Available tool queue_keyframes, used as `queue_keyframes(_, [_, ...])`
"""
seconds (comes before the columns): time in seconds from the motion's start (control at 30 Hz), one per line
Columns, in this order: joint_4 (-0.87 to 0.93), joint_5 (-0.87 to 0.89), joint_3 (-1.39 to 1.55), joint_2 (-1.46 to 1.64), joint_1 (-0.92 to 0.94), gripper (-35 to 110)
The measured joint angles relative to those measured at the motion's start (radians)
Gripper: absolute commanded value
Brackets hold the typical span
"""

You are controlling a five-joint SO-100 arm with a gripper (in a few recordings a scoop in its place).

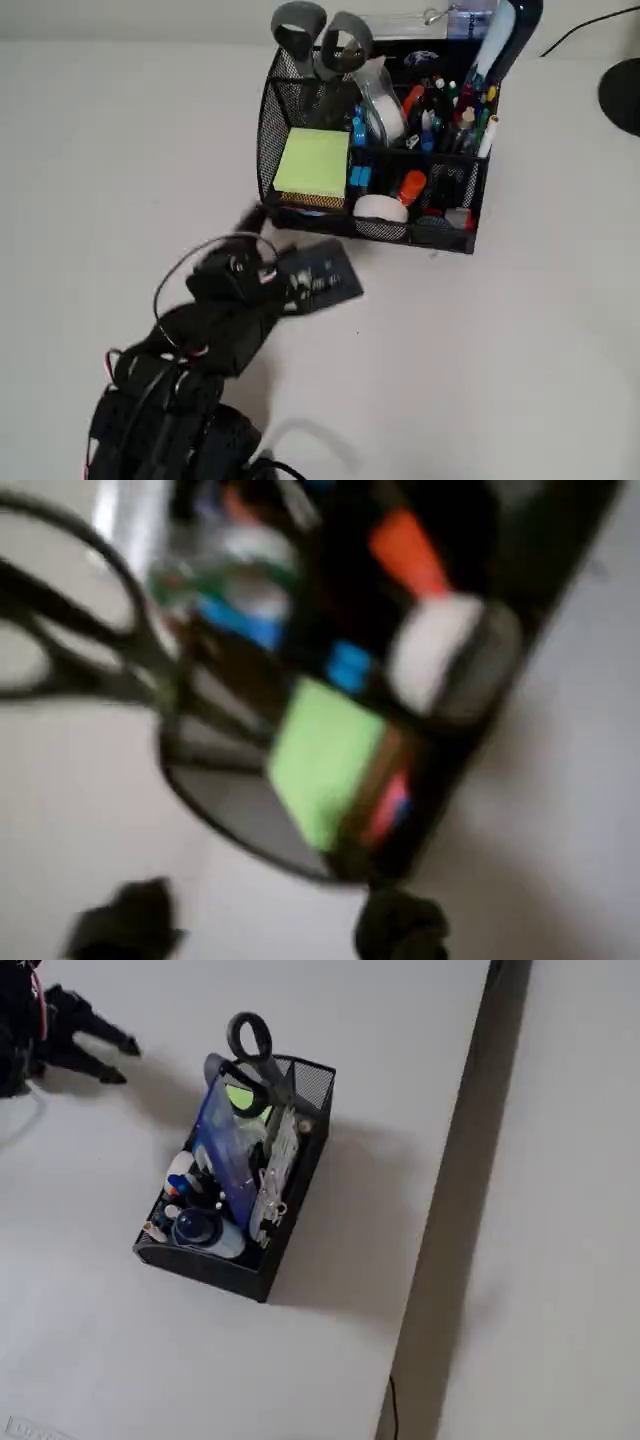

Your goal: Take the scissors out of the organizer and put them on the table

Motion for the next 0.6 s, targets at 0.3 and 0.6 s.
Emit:
queue_keyframes(0.3, [-0.187, 0.227, -0.660, -0.741, 0.091, 31])
queue_keyframes(0.6, [-0.190, 0.341, -1.080, -1.100, 0.087, 31])
